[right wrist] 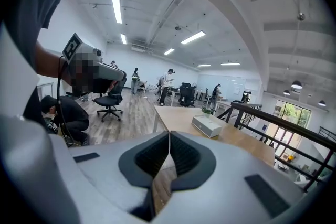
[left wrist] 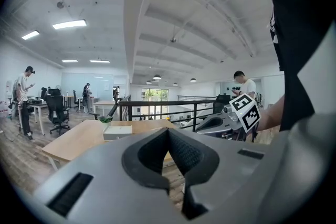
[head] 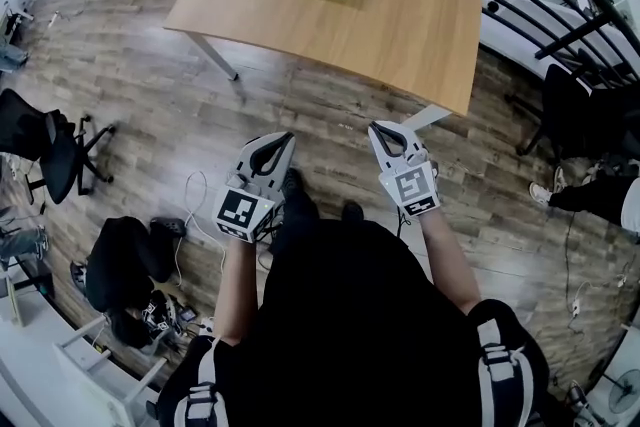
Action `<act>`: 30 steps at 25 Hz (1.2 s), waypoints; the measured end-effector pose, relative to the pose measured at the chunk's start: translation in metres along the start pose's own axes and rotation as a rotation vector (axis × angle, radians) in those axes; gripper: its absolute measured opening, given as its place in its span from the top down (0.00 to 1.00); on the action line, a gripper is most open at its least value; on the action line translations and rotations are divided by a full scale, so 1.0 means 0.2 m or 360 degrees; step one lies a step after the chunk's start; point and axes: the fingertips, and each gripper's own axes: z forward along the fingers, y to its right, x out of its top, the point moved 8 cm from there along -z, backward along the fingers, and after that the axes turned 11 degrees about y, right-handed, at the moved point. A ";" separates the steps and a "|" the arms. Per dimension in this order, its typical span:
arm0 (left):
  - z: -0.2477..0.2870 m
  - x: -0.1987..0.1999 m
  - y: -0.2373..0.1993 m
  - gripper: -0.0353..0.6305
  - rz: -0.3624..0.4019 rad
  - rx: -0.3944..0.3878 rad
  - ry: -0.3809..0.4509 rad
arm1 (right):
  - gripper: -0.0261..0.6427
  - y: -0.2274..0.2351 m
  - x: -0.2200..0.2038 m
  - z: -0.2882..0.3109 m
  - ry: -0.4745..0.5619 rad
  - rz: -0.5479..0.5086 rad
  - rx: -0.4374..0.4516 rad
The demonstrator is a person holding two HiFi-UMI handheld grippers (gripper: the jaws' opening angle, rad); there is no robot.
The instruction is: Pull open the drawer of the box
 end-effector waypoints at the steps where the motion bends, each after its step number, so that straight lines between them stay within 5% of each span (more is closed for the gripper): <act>1: 0.01 0.00 -0.03 0.91 0.0001 -0.0005 0.0000 | 0.92 0.00 0.01 0.03 -0.0005 -0.0002 -0.0004; 30: 0.13 -0.05 -0.80 0.91 -0.0033 -0.0314 0.0017 | 0.92 -0.08 0.15 0.61 -0.0142 -0.0049 -0.0261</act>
